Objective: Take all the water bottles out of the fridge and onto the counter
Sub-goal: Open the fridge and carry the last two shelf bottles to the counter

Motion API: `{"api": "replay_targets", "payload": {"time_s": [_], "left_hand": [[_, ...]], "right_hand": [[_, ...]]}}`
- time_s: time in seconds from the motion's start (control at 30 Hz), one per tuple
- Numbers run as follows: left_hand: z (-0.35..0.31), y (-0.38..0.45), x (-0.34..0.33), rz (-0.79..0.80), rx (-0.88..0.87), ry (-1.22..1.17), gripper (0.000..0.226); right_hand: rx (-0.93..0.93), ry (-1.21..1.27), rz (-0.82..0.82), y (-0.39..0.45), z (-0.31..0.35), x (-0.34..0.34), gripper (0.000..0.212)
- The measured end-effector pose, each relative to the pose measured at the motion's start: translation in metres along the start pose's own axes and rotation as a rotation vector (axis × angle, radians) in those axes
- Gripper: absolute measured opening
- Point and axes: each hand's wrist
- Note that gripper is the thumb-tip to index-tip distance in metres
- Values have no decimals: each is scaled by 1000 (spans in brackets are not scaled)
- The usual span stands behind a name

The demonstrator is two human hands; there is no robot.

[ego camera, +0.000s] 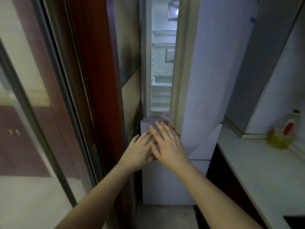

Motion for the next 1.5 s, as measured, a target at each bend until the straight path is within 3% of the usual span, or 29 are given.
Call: {"api": "replay_targets", "payload": {"time_s": [0.1,0.23,0.73,1.5], "left_hand": [[-1,-2,1,-22,103,56,56],[-7,-2,0,28,239,68,65],[-80,10,-14,71,75,-80,67],[-108,125,-27,-28,104,99,60]], "right_hand": [[-142,-43,17,-6,-5,-1,59],[-277,-126,-53,-23,-9,3,61],[-521,-426,-135,-96,-24,45,66],[-353,-215,-216,-37,-154,27,66]]}}
Point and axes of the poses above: each hand's wrist, its own y-axis towards the middle knuckle, its own x-axis out of the back of the hand, z = x × y, and after that the axes turned 6 degrees about x, right-handed
